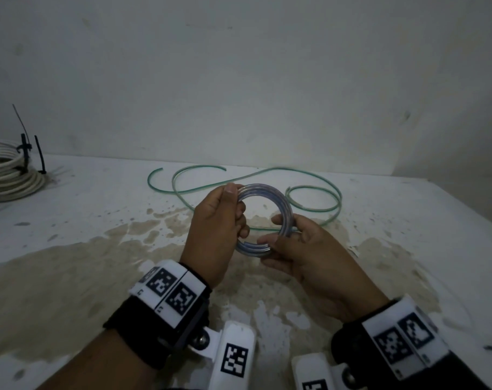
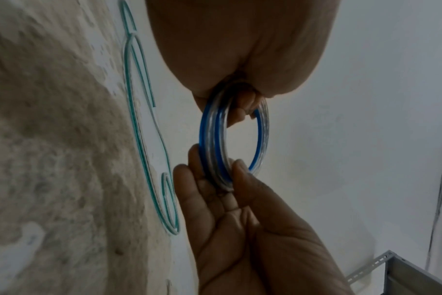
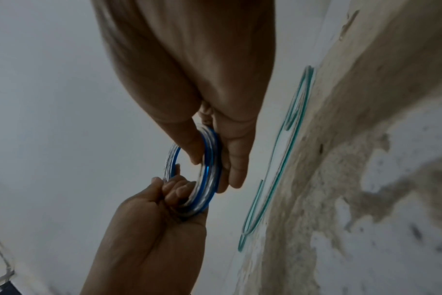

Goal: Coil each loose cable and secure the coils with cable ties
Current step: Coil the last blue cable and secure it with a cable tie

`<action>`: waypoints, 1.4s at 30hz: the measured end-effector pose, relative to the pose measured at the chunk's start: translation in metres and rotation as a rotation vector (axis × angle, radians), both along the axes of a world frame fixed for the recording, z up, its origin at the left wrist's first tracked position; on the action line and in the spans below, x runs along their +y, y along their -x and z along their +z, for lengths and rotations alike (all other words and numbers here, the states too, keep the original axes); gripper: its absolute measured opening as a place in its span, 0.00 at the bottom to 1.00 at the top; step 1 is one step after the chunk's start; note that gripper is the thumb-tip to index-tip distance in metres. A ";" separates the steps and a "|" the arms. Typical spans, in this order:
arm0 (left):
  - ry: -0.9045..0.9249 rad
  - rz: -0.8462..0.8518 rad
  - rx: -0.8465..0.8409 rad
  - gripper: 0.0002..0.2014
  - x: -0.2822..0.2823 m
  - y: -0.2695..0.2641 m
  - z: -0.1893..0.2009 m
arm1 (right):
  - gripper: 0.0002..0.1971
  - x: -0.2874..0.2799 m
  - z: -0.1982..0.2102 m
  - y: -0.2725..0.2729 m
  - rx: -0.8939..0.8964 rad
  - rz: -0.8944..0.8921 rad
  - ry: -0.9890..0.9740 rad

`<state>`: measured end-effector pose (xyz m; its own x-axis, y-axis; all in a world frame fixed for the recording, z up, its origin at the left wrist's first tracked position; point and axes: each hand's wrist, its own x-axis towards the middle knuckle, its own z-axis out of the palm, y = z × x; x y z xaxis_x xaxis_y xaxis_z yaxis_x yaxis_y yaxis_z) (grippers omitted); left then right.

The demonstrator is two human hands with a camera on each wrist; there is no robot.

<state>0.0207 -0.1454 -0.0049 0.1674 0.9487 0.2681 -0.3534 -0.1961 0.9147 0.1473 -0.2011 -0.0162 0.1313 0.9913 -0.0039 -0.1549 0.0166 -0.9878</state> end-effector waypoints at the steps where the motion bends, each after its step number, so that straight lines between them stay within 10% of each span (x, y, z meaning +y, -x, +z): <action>1: 0.017 0.001 -0.020 0.14 0.000 -0.001 0.000 | 0.11 0.000 0.000 0.000 0.030 0.000 0.002; 23: 0.062 0.083 -0.124 0.10 -0.020 -0.074 0.023 | 0.06 -0.028 0.032 -0.034 0.189 -0.205 0.055; 28: 0.152 -0.049 -0.116 0.11 -0.036 -0.097 0.010 | 0.25 -0.067 0.037 -0.077 -0.451 -0.284 0.232; 32: 0.188 -0.229 -0.043 0.13 -0.052 -0.105 -0.007 | 0.15 -0.110 0.062 -0.135 -1.073 -0.364 0.363; 42: 0.241 -0.422 -0.061 0.14 -0.062 -0.093 -0.021 | 0.17 -0.154 0.035 -0.234 -1.639 -0.091 1.067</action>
<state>0.1134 -0.2071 -0.0262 0.5420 0.8375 0.0703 -0.4106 0.1909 0.8916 0.3811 -0.3554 0.0184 0.6729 0.6575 -0.3391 0.7374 -0.6326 0.2367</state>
